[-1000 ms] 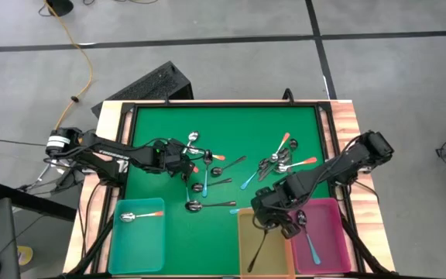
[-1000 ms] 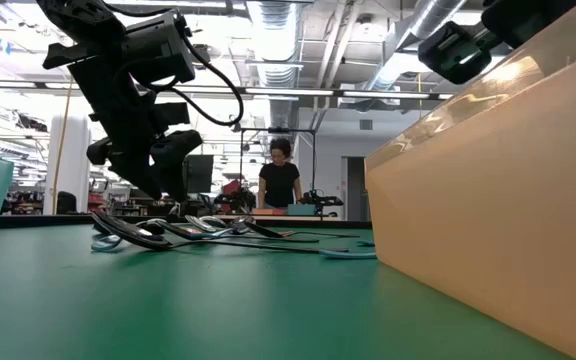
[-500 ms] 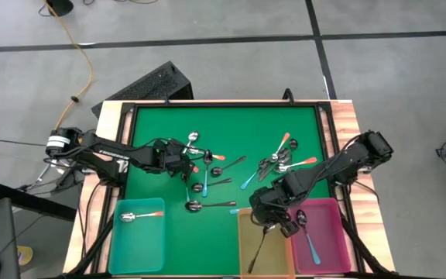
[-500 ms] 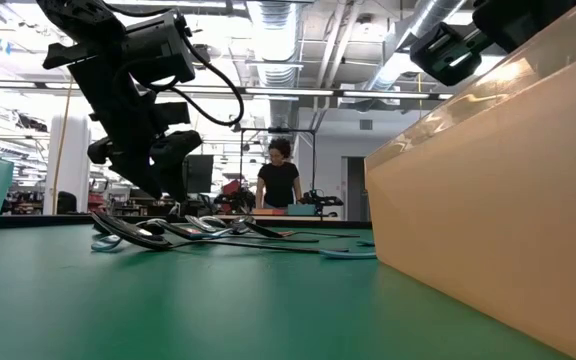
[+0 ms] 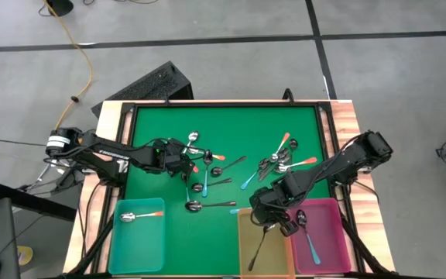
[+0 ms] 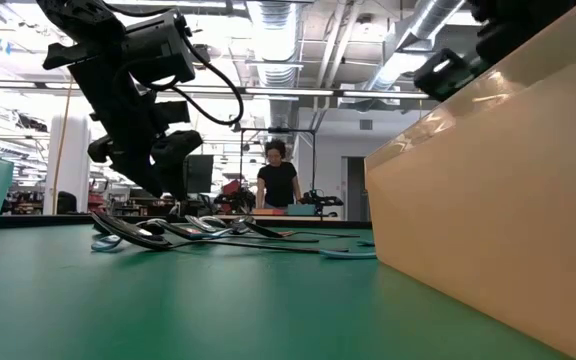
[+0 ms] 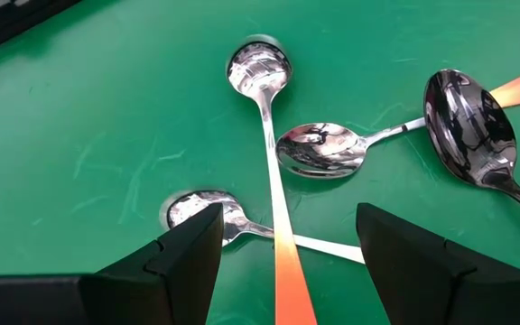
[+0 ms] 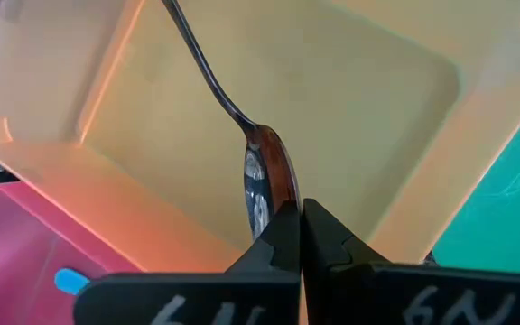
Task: Sort silverware by color (type)
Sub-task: Put the black spoon into the orange bin, then put the blue spoon into the pink bin
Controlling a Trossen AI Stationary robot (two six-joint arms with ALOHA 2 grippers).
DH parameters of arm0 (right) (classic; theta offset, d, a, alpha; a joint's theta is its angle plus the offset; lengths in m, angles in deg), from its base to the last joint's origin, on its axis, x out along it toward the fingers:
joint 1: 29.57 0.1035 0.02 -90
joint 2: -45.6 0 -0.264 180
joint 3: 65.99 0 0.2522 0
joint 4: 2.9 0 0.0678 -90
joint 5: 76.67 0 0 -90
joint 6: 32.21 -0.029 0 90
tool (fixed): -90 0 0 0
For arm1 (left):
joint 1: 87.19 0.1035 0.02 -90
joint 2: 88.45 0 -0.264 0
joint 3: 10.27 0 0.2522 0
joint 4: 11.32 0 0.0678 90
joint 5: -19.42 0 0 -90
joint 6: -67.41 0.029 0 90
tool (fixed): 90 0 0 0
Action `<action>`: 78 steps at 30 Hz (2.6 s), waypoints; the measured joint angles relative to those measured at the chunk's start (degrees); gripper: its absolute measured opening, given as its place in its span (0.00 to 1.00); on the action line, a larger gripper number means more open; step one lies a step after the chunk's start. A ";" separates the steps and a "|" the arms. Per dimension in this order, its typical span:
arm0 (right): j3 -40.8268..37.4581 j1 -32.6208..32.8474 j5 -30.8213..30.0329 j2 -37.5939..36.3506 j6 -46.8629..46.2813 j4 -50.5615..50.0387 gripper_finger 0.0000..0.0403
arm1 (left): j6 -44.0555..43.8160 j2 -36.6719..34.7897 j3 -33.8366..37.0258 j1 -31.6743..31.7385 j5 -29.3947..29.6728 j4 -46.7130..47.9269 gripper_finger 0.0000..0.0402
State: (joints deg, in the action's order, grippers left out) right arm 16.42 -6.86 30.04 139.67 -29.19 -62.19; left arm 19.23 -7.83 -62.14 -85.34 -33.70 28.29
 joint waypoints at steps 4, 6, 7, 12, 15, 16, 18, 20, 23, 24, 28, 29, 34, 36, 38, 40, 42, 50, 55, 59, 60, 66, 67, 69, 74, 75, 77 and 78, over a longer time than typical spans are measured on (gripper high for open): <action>-0.56 -0.61 -0.05 -0.03 0.00 0.87 0.01 | 0.00 0.00 0.00 0.00 -0.01 -0.15 0.59; -0.59 -0.86 -0.13 -0.03 0.00 0.56 0.01 | -0.07 0.01 0.00 0.05 -0.01 -0.19 0.59; -0.59 -1.00 -0.11 -0.03 0.02 0.59 0.01 | -0.28 0.01 0.00 0.07 0.00 -0.25 0.59; -0.59 -1.15 -0.14 -0.03 0.27 -0.76 0.01 | -0.44 0.01 0.00 0.07 -0.06 -0.48 0.59; -0.59 -1.13 -0.13 -0.03 0.47 -0.75 0.01 | -0.44 0.00 0.00 0.07 -0.12 -0.49 0.59; -0.59 -1.13 -0.15 -0.03 0.46 -0.73 0.01 | -0.44 0.01 0.00 0.07 -0.13 -0.51 0.59; -0.59 -1.13 -0.17 -0.03 0.46 -0.73 0.01 | -0.44 0.01 0.00 0.07 -0.11 -0.51 0.59; -0.69 -1.15 -0.24 -0.04 0.46 -0.58 0.01 | -0.44 -0.01 0.00 0.07 -0.07 -0.59 0.59; -2.54 -1.17 -0.24 -0.26 0.45 1.38 0.01 | -0.44 0.00 0.00 0.07 -0.04 -1.38 0.59; -3.47 -1.17 -0.24 -0.49 0.44 2.04 0.01 | -0.44 -0.01 0.00 0.07 -0.04 -1.65 0.59; -4.87 -1.85 -0.24 -0.75 0.23 4.29 0.01 | -0.42 -0.01 0.00 0.07 -0.02 -2.74 0.59; -4.89 -2.13 -0.24 -0.75 0.08 4.12 0.02 | -0.44 -0.01 0.00 0.07 -0.03 -3.16 0.59; -4.92 -3.47 -0.29 -0.78 0.02 3.09 0.04 | -0.44 0.01 0.00 0.07 0.09 -3.82 0.59; -4.92 -4.16 -0.25 -0.78 -0.19 2.63 0.07 | -0.44 0.00 0.00 0.07 0.09 -3.81 0.59; -4.92 -4.83 -0.20 -0.78 -1.61 2.14 0.10 | -0.44 0.01 0.00 0.07 0.01 -3.79 0.59; -4.92 -5.70 -0.16 -0.78 -3.34 2.28 0.12 | -0.19 0.01 0.00 0.07 -0.12 -3.79 0.59; -4.92 -6.49 -0.15 -0.78 -4.45 1.97 0.15 | 0.57 0.01 0.00 0.07 -0.11 -3.79 0.59; -4.88 -9.40 4.97 -0.78 -4.52 -0.23 0.21 | 1.49 0.01 0.00 0.07 -0.07 -3.81 0.59; -2.17 -10.95 5.69 -0.78 -3.33 -3.02 0.22 | 1.90 0.01 0.00 0.07 -0.07 -3.81 0.59; 1.50 -12.19 5.72 -0.80 -0.45 -5.91 0.22 | 1.92 0.00 0.00 0.07 -0.57 -3.87 0.59; 2.65 -12.56 5.70 -0.80 0.23 -6.79 0.22 | 1.92 -0.01 0.00 0.07 -0.75 -3.87 0.59; 8.76 -15.39 5.53 -0.99 1.94 -9.84 0.22 | 2.05 -0.04 -0.01 0.09 -3.13 -3.98 0.59; 9.73 -15.95 5.08 -1.43 1.60 -10.34 0.22 | 2.49 -0.20 -0.09 0.07 -3.55 -3.85 0.59; 11.92 -17.14 3.33 -1.92 0.09 -11.26 0.22 | 4.36 -0.74 -0.84 0.08 -4.34 -3.78 0.59; 17.04 -19.48 2.51 -2.22 -2.60 -13.37 0.22 | 10.39 -3.18 -4.15 0.09 -5.20 -3.82 0.59; 18.28 -19.51 2.51 -2.34 -2.45 -13.81 0.22 | 11.79 -4.01 -4.94 0.09 -5.54 -3.73 0.59; 20.67 -19.48 2.50 -3.19 -0.49 -17.76 0.22 | 14.13 -6.03 -6.76 0.09 -6.28 -3.85 0.59; 21.93 -19.44 2.46 -3.49 0.41 -19.87 0.22 | 15.31 -7.27 -7.62 0.09 -6.51 -3.89 0.59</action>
State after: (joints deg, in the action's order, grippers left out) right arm 38.35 -26.30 32.50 136.18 -28.77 -82.07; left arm 34.54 -15.10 -69.75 -85.26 -40.21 24.39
